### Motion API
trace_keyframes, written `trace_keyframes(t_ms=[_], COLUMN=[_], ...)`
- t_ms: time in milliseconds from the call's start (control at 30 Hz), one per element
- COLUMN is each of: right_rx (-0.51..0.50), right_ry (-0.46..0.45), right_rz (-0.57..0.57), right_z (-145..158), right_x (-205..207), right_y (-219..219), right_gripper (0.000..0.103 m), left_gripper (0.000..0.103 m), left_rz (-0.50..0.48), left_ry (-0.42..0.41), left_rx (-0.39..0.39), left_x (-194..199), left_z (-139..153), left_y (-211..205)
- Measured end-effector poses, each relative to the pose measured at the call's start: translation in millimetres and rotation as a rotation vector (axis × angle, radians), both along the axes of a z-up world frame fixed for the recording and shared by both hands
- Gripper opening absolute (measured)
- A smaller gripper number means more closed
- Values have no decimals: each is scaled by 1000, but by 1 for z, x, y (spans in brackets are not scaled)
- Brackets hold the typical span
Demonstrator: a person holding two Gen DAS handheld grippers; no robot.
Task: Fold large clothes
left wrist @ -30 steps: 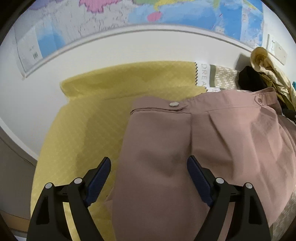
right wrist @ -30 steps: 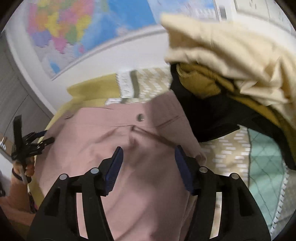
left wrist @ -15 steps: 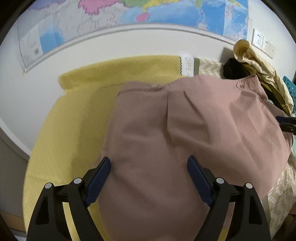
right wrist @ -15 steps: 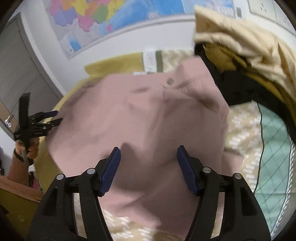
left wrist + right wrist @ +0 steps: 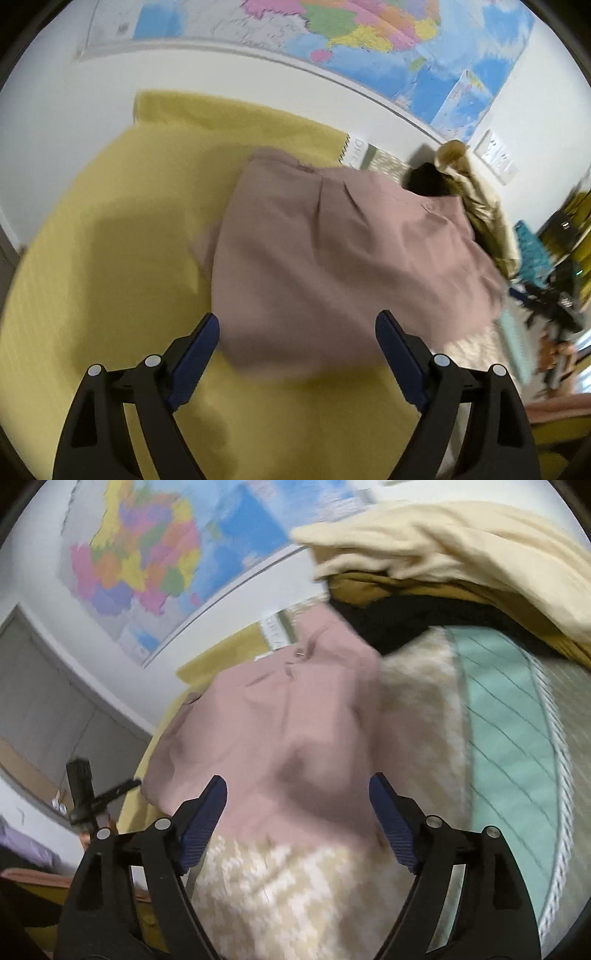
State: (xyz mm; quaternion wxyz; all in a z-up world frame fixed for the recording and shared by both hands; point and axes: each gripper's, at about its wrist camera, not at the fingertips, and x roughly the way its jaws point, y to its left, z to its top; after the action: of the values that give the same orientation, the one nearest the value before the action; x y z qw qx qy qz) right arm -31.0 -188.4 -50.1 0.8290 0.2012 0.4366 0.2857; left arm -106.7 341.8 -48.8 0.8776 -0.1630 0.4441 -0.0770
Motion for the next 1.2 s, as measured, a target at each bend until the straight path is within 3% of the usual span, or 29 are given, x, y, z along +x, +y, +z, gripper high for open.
trace_keyframes(t_ms=[200,267,400,467,533,633,767,1100,1200], right_rx=[101,120,160,171,177,183,179,139,169], right_ry=[112,139,179,192,201,204,187,134,124], right_rz=[-80,-80,-72,-65,-63,-65,-61,21,48], right_z=[-27,-34,-46,-51,-54,-57,-57,-54,-54], right_x=[-13,-13,-14,-13,-14,-12,-1,48,62], right_y=[-35,-34,-31,-27,-25,-21,-11,42,54], right_gripper=[82,82,87,88,88,89,92,96,96], left_gripper=[84,85,96,96,96,96,96,96,96], left_rz=[-17,-15,-16,-42,-43,-33,18,4,11], left_ry=[126,105,96,79,63,46,31,31,32], left_rx=[-100,-102,-228,-270,-243,-267,-356,-306,-291], left_x=[-24,-24,-3,9,25,39,54,87,94], left_z=[-29,-29,-33,-36,-36,-37,-41,-41,-41], left_y=[-11,-18,-22,-29,-42,-46,-40,-50,-52])
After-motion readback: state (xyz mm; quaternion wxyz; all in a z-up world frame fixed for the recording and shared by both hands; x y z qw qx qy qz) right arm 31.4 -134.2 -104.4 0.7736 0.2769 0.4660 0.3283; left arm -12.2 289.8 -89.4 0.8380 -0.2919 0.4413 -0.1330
